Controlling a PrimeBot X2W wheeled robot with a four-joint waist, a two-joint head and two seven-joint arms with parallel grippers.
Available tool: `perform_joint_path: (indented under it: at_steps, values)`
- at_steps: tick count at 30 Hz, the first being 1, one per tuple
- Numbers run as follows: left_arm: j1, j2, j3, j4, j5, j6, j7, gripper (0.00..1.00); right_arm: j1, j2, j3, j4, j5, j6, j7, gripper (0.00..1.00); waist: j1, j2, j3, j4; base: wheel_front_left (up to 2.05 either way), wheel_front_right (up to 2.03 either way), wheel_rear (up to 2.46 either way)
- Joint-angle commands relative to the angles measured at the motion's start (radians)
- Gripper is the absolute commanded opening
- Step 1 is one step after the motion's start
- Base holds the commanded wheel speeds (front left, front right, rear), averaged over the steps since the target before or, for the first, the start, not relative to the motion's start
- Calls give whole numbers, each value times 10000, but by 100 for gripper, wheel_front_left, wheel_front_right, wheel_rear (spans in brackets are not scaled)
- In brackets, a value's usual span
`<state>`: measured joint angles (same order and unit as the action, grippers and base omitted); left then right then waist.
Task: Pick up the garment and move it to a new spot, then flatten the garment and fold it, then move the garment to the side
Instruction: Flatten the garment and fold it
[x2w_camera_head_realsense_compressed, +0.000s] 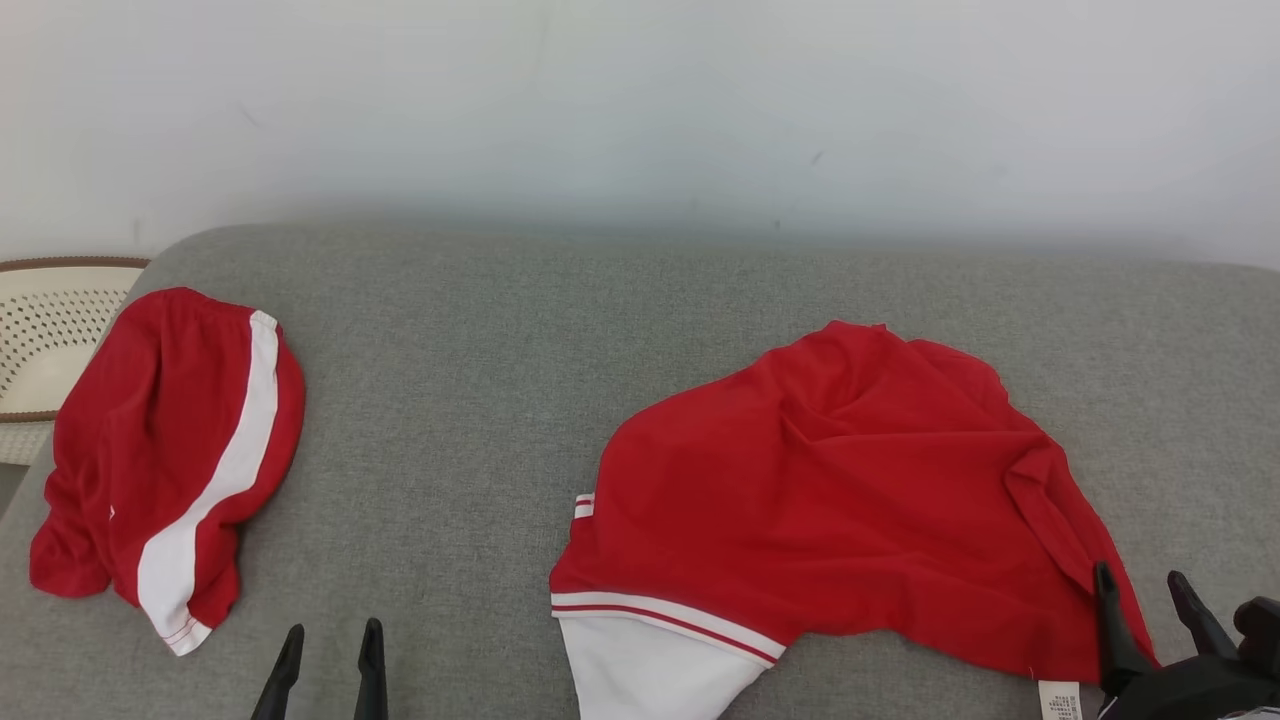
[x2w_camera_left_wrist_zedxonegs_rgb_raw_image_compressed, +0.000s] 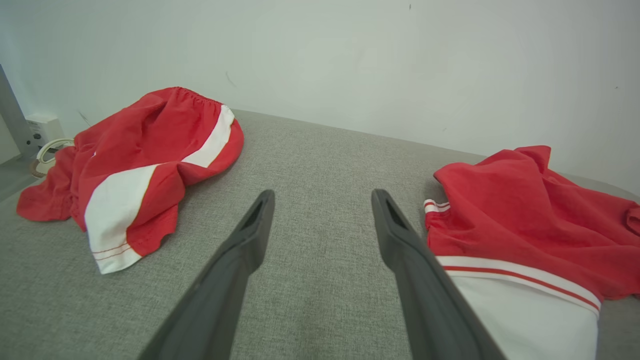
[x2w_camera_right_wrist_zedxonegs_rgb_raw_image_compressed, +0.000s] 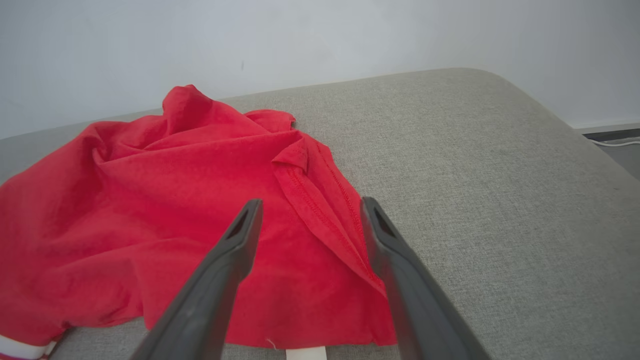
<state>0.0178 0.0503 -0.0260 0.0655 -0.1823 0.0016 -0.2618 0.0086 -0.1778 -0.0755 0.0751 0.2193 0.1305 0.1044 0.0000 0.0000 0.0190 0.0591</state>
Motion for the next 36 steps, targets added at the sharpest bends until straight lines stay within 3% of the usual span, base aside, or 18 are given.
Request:
perform_joint_path:
  at_steps: [1,14,21,36]
  values:
    - [73,2,58,-77,97,38,-42,100,-121,3,78,27,66,4,-222,100,0,0,-5,18,0,0,0]
    - [59,1,245,-572,277,139,-44,100,-382,-39,1625,222,29,4,-3228,100,0,0,-28,-2,0,0,0]
    - [16,1,337,-661,621,81,-42,100,-532,-87,2063,421,-177,5,-3644,100,0,0,-107,-157,0,0,0]
    - [0,104,477,-481,1262,-13,-42,100,-134,191,1951,-71,-748,5,-3695,100,0,0,-256,-772,0,0,0]
